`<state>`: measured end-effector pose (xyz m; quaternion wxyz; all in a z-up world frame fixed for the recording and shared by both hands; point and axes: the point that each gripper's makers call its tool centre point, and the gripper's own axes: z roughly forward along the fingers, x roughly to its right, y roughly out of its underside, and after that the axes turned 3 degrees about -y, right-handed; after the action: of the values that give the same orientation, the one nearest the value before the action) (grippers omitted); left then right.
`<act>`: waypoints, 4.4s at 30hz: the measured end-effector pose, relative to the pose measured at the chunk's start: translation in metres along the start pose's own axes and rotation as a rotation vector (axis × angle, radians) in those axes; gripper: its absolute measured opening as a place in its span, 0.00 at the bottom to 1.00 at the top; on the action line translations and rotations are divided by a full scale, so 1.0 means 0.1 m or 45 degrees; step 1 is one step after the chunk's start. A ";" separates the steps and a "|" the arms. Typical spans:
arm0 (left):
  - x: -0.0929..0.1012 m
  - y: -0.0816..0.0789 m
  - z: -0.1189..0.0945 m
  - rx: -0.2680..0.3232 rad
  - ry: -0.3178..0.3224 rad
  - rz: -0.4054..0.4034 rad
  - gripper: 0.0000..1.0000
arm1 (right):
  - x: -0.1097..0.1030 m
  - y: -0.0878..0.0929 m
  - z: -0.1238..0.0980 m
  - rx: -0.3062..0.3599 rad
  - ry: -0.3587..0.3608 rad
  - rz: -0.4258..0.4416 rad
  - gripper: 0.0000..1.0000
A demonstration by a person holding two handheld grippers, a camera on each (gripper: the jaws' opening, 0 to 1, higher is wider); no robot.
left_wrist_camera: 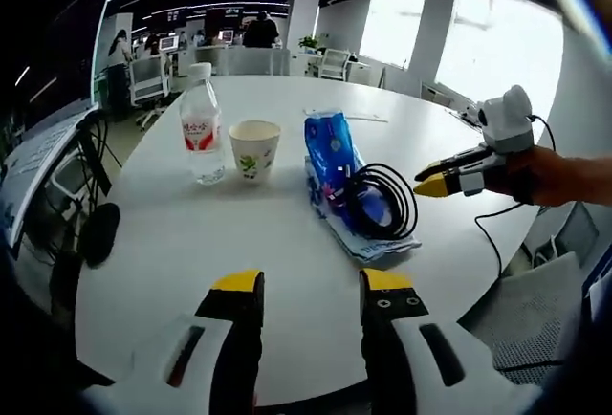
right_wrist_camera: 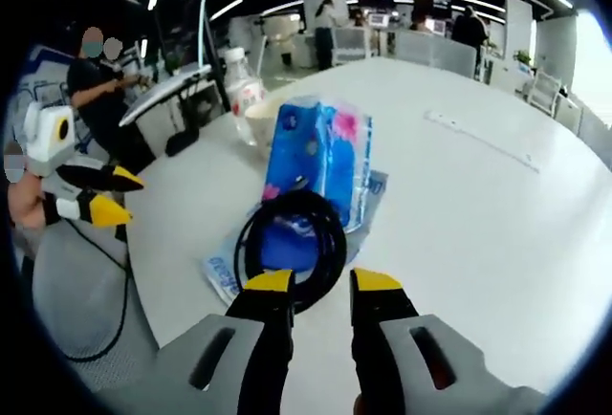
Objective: Arrange the tabletop items into an orderly group along one side of the table until the central work area is clear of visible clutter.
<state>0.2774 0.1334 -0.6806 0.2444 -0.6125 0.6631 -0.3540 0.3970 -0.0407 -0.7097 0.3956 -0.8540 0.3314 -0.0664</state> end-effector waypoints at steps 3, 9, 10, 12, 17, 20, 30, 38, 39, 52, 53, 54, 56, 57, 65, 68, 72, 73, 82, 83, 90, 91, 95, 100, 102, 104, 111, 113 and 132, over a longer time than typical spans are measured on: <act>0.01 -0.03 -0.01 0.006 0.011 0.002 0.41 | 0.03 -0.02 0.06 -0.011 0.002 -0.002 0.24; -0.04 -0.02 -0.05 0.003 0.010 0.008 0.43 | 0.03 -0.08 0.18 -0.023 -0.004 -0.007 0.23; -0.06 -0.02 -0.06 0.003 0.007 0.007 0.44 | 0.02 -0.08 0.19 -0.029 -0.006 -0.012 0.23; -0.07 -0.01 -0.08 0.001 0.005 0.005 0.44 | 0.03 -0.10 0.22 -0.031 -0.008 -0.012 0.23; -0.12 0.04 -0.13 -0.007 -0.008 -0.004 0.44 | 0.07 -0.14 0.30 -0.030 -0.015 -0.001 0.20; -0.14 0.07 -0.16 -0.011 -0.017 -0.020 0.44 | 0.10 -0.12 0.36 -0.041 -0.020 -0.001 0.19; -0.21 0.08 -0.22 -0.010 -0.041 -0.025 0.44 | 0.11 -0.04 0.47 -0.082 -0.051 -0.014 0.16; -0.23 0.10 -0.23 -0.016 -0.053 -0.027 0.45 | 0.11 0.02 0.53 -0.108 -0.065 -0.015 0.14; -0.23 0.10 -0.24 -0.016 -0.053 -0.031 0.45 | 0.10 0.02 0.53 -0.110 -0.066 -0.019 0.14; -0.24 0.10 -0.26 -0.011 -0.063 -0.038 0.45 | 0.10 0.05 0.52 -0.106 -0.065 -0.030 0.12; -0.24 0.10 -0.26 -0.011 -0.063 -0.037 0.45 | 0.10 0.05 0.52 -0.112 -0.065 -0.039 0.11; -0.24 0.09 -0.26 -0.010 -0.063 -0.037 0.45 | 0.10 0.06 0.52 -0.123 -0.062 -0.054 0.10; -0.24 0.09 -0.26 -0.009 -0.063 -0.038 0.45 | 0.09 0.05 0.52 -0.116 -0.058 -0.062 0.08; -0.23 0.09 -0.26 -0.008 -0.062 -0.039 0.45 | 0.09 0.04 0.51 -0.112 -0.059 -0.060 0.07; -0.21 0.09 -0.27 -0.003 -0.056 -0.042 0.44 | 0.03 -0.04 0.42 -0.082 -0.067 -0.089 0.05; -0.20 0.09 -0.27 -0.002 -0.054 -0.040 0.44 | 0.01 -0.06 0.38 -0.063 -0.068 -0.091 0.05; -0.17 0.09 -0.28 0.002 -0.046 -0.040 0.43 | -0.03 -0.09 0.30 -0.045 -0.066 -0.104 0.05; -0.17 0.10 -0.28 0.003 -0.044 -0.040 0.43 | -0.04 -0.09 0.29 -0.043 -0.065 -0.104 0.05; -0.10 0.11 -0.29 0.007 -0.026 -0.033 0.43 | -0.18 -0.15 0.17 0.009 -0.074 -0.122 0.04; -0.09 0.11 -0.29 0.005 -0.024 -0.031 0.43 | -0.19 -0.16 0.15 0.014 -0.073 -0.122 0.04; -0.07 0.09 -0.28 0.011 -0.013 -0.017 0.43 | -0.26 -0.18 0.06 0.028 -0.064 -0.146 0.03; -0.06 0.07 -0.29 0.014 -0.012 -0.013 0.43 | -0.27 -0.18 0.05 0.029 -0.061 -0.152 0.03; -0.04 0.04 -0.29 0.020 -0.005 -0.004 0.43 | -0.32 -0.20 0.01 0.040 -0.052 -0.159 0.03; -0.01 0.03 -0.30 0.022 -0.001 0.004 0.43 | -0.35 -0.20 -0.02 0.054 -0.052 -0.159 0.03; 0.00 0.03 -0.30 0.023 0.001 0.009 0.43 | -0.36 -0.21 -0.04 0.058 -0.050 -0.158 0.03; 0.00 0.03 -0.31 0.024 -0.001 0.011 0.43 | -0.35 -0.21 -0.06 0.062 -0.050 -0.160 0.03; 0.03 0.05 -0.32 0.023 0.000 0.011 0.43 | -0.38 -0.21 -0.15 0.078 -0.036 -0.173 0.03; 0.04 0.05 -0.31 0.022 0.003 0.012 0.43 | -0.38 -0.19 -0.19 0.083 -0.028 -0.169 0.03; 0.19 -0.02 -0.23 0.032 0.042 0.030 0.43 | -0.16 -0.15 -0.53 0.143 0.067 -0.081 0.03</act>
<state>0.2585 0.1188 -0.6622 0.2452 -0.5957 0.6696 -0.3696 0.3725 -0.0569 -0.6605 0.4317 -0.8385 0.3102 -0.1197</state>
